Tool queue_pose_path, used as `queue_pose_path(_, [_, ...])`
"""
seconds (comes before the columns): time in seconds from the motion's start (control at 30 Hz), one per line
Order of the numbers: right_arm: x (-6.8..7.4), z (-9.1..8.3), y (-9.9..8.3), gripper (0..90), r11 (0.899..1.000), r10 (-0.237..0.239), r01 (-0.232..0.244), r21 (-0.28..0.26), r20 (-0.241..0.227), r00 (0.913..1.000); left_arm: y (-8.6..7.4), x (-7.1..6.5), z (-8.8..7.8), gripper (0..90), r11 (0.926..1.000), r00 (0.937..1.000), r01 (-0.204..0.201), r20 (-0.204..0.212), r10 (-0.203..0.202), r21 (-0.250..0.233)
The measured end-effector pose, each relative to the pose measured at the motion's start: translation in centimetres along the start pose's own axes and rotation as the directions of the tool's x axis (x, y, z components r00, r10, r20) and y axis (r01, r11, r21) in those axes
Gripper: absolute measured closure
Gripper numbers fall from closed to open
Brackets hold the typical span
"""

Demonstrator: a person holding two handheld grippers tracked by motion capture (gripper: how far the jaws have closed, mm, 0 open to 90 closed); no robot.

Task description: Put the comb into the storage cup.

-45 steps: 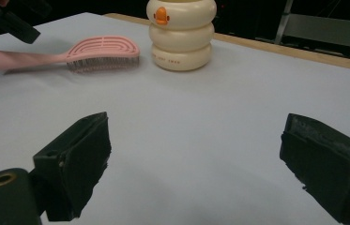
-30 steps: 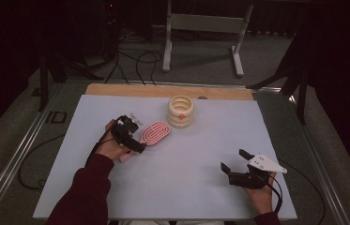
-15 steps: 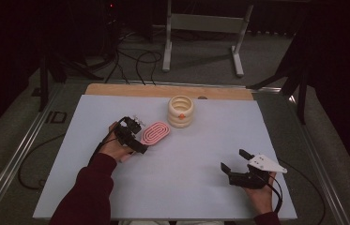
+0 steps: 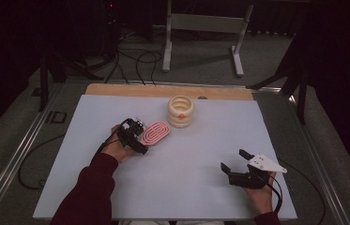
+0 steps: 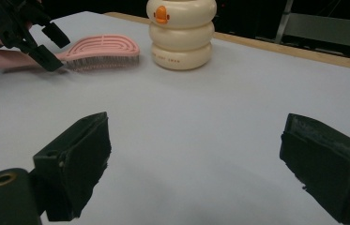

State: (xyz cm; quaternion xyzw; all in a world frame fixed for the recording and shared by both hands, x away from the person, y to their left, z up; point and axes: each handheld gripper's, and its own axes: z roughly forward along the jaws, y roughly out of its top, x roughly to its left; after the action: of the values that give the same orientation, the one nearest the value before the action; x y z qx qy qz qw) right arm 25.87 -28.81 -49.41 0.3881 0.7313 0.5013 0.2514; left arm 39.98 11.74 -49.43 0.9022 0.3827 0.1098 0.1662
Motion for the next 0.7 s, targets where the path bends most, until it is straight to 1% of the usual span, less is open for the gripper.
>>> queue_pose_path(0.13, [0.00,0.01,0.00,8.6,1.000,0.000,0.000,0.000,0.000,1.0000,0.11,-0.15,0.05,29.0,0.9998,0.9996,-0.016,0.022,0.016,0.015])
queue_pose_path(0.27, [-0.01,0.03,-0.01,8.5,1.000,-0.002,0.002,0.000,0.000,1.0000,0.36,-0.21,0.06,40.8,0.9991,0.9980,-0.030,0.057,0.029,0.029])
queue_pose_path(0.3, [-0.01,0.03,-0.01,8.5,1.000,-0.002,0.002,0.000,0.000,1.0000,0.36,-0.21,0.06,43.9,0.9991,0.9980,-0.030,0.057,0.029,0.029])
queue_pose_path(0.33, [-0.01,0.03,-0.01,8.6,1.000,-0.002,0.002,0.000,-0.001,1.0000,0.49,-0.26,0.07,43.9,0.9989,0.9974,-0.033,0.065,0.031,0.033])
queue_pose_path(0.37, [-0.01,0.05,-0.01,8.6,1.000,-0.002,0.002,0.000,-0.001,1.0000,0.55,-0.22,0.08,48.6,0.9987,0.9968,-0.034,0.073,0.031,0.039])
queue_pose_path(0.4, [-0.03,0.05,-0.02,8.5,1.000,-0.003,0.003,0.000,-0.002,1.0000,0.60,-0.21,0.10,50.9,0.9985,0.9962,-0.033,0.082,0.029,0.044])
queue_pose_path(0.5, [-0.02,0.05,-0.02,8.5,1.000,-0.002,0.002,0.001,-0.001,1.0000,0.70,-0.15,0.25,56.3,0.9973,0.9954,-0.034,0.091,0.028,0.065])
queue_pose_path(0.6, [-0.02,0.06,-0.02,8.6,1.000,-0.001,0.001,0.002,-0.001,1.0000,0.74,-0.06,0.23,61.5,0.9971,0.9950,-0.030,0.097,0.023,0.070])
queue_pose_path(0.63, [-0.01,0.07,-0.03,8.6,1.000,0.001,-0.001,0.003,-0.001,1.0000,0.74,-0.06,0.23,61.5,0.9971,0.9950,-0.030,0.097,0.023,0.070])
queue_pose_path(0.67, [0.00,0.09,-0.04,8.6,1.000,0.001,-0.001,0.004,0.000,1.0000,0.82,0.07,0.19,65.3,0.9965,0.9952,-0.022,0.097,0.014,0.080])
queue_pose_path(0.7, [0.00,0.10,-0.04,8.5,1.000,0.000,0.000,0.004,-0.001,1.0000,0.84,0.10,0.19,66.0,0.9964,0.9952,-0.020,0.097,0.012,0.083])
